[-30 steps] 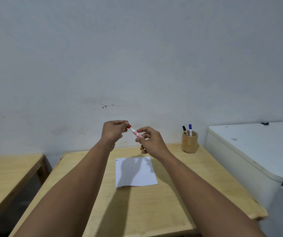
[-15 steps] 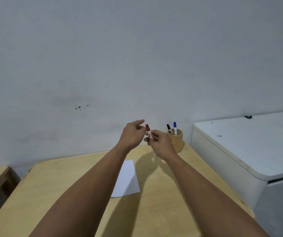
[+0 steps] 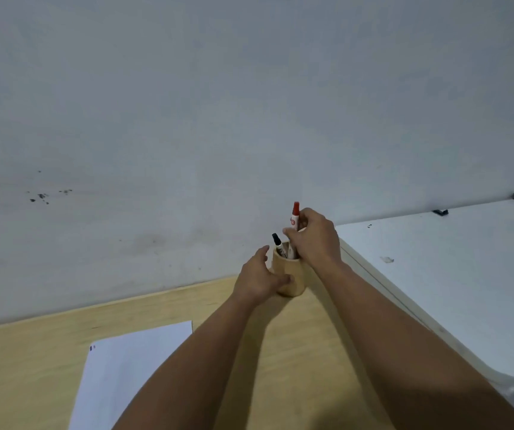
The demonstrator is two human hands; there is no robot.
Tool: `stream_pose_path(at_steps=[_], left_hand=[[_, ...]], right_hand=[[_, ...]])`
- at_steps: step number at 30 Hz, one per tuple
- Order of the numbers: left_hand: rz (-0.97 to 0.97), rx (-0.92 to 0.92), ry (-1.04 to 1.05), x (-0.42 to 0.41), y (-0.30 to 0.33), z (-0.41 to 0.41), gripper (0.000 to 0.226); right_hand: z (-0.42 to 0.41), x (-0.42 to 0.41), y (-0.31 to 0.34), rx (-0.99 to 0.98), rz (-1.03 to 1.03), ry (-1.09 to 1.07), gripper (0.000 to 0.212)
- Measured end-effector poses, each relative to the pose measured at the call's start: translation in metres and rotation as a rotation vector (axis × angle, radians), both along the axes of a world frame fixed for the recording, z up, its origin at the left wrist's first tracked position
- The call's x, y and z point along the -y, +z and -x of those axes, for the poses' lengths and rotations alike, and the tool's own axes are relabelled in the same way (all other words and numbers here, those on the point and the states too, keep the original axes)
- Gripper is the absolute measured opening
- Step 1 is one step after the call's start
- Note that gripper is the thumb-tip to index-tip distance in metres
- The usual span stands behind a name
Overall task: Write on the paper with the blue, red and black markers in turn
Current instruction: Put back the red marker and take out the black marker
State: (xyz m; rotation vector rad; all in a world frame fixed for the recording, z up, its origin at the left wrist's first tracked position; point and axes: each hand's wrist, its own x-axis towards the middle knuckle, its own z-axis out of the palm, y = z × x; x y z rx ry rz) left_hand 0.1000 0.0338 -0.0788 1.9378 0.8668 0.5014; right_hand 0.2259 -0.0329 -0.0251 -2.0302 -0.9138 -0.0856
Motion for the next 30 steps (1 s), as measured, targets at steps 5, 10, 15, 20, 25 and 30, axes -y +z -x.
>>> stream_pose_path(at_steps=[5,10,15,20,25,30], left_hand=[[0.006,0.05,0.0,-0.002,-0.023,-0.014,0.085],[0.016,0.09,-0.008,-0.004,-0.03,-0.015,0.07],[0.0,0.047,-0.047,-0.001,-0.021,-0.01,0.092],[-0.029,-0.02,-0.033,-0.001,0.007,0.013,0.088],[-0.084,0.157,0.136,-0.014,0.048,0.062,0.048],[-0.08,0.287,0.306,-0.021,0.078,0.137,0.062]], right_hand=[[0.001,-0.008,-0.02,0.093,-0.01,0.015,0.038],[0.001,-0.016,-0.029,0.317,0.149,0.061,0.028],[0.003,-0.011,-0.023,0.238,0.109,0.025,0.027],[0.017,-0.003,0.025,0.019,-0.332,0.028,0.015],[0.055,-0.003,0.054,-0.275,-0.407,0.262,0.013],[0.121,-0.008,0.044,-0.534,-0.054,0.499,0.022]])
